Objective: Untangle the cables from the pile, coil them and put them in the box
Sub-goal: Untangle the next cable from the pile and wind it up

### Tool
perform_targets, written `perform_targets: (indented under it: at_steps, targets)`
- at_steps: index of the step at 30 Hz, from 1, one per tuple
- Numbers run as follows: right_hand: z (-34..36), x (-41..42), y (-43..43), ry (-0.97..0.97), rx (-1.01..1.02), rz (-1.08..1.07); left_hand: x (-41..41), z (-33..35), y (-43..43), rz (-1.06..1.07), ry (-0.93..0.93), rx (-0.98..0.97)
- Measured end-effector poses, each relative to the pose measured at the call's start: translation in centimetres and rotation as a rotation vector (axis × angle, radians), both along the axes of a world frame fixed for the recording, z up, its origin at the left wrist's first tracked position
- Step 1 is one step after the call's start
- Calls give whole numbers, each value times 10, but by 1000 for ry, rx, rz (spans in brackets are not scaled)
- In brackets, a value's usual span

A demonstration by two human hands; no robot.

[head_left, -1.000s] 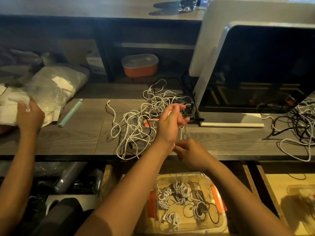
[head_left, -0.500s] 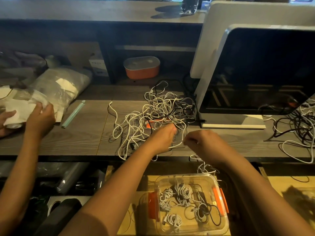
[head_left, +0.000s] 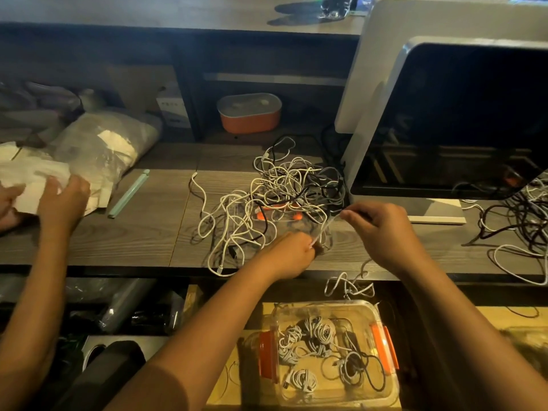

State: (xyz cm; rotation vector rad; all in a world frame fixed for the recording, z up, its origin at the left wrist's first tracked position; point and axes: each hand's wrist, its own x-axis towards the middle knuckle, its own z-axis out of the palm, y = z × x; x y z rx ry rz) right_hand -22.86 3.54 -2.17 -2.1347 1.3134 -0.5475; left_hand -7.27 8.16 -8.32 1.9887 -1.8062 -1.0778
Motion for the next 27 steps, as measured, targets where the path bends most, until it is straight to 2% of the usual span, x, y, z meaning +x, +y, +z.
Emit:
perform_targets:
  at_steps: [3, 7, 9, 12, 14, 16, 21, 24, 27]
  targets:
    - [-11, -3, 0, -76, 23, -110, -1, 9, 1, 11, 260, 74]
    - [-32, -2, 8, -107, 142, -150, -7, 25, 6, 247, 1050, 54]
    - [-38, 4, 16, -101, 163, -135, -10, 29, 5, 248, 1191, -1]
    - [-42, 15, 28, -36, 163, -37, -16, 36, 0, 265, 1218, -123]
    - [-44, 23, 33, 31, 175, 68, -20, 41, -8, 375, 1169, -227]
    - [-43, 28, 36, 18, 229, 140, -22, 43, -15, 409, 1051, -286]
    - [-37, 27, 32, 93, 279, 199, -24, 34, -28, 137, 448, -356]
    - [-33, 21, 28, 152, 236, 189, -20, 25, -33, 114, 111, -397]
    - [-26, 11, 22, 255, 169, 172, -7, 16, -33, 103, -217, -310]
